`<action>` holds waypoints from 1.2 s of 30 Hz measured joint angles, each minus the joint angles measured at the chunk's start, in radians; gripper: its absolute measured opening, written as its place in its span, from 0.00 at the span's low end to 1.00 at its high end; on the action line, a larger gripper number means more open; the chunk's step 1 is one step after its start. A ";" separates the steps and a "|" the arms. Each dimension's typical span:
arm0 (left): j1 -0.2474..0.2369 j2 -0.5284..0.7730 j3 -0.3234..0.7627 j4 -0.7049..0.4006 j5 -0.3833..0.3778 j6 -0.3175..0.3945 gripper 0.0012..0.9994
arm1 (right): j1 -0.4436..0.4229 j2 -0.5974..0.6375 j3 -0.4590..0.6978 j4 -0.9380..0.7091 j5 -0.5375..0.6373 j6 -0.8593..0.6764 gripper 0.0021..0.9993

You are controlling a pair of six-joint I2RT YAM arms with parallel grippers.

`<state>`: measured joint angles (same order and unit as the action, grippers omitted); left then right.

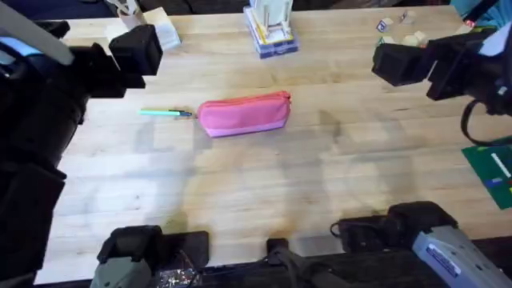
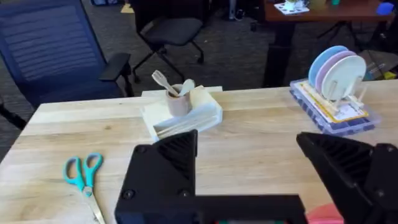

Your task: Unzip the bag, pick up the pens from the table one at a time and place them inside, then zip the bag closed.

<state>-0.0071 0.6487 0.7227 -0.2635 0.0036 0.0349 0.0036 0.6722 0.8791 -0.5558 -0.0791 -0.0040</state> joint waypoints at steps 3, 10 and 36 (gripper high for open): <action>0.000 -0.001 0.000 -0.027 0.019 0.000 0.99 | 0.000 0.002 0.000 0.001 -0.010 0.000 1.00; 0.000 0.001 0.000 -0.160 0.141 0.111 0.99 | 0.000 0.002 0.001 -0.001 -0.019 0.000 1.00; 0.000 0.388 0.000 -0.230 0.501 0.693 0.99 | 0.000 0.002 0.001 -0.001 -0.019 -0.030 1.00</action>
<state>-0.0069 1.0369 0.7227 -0.4934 0.5043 0.7281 0.0036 0.6743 0.8803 -0.5568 -0.0978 -0.0345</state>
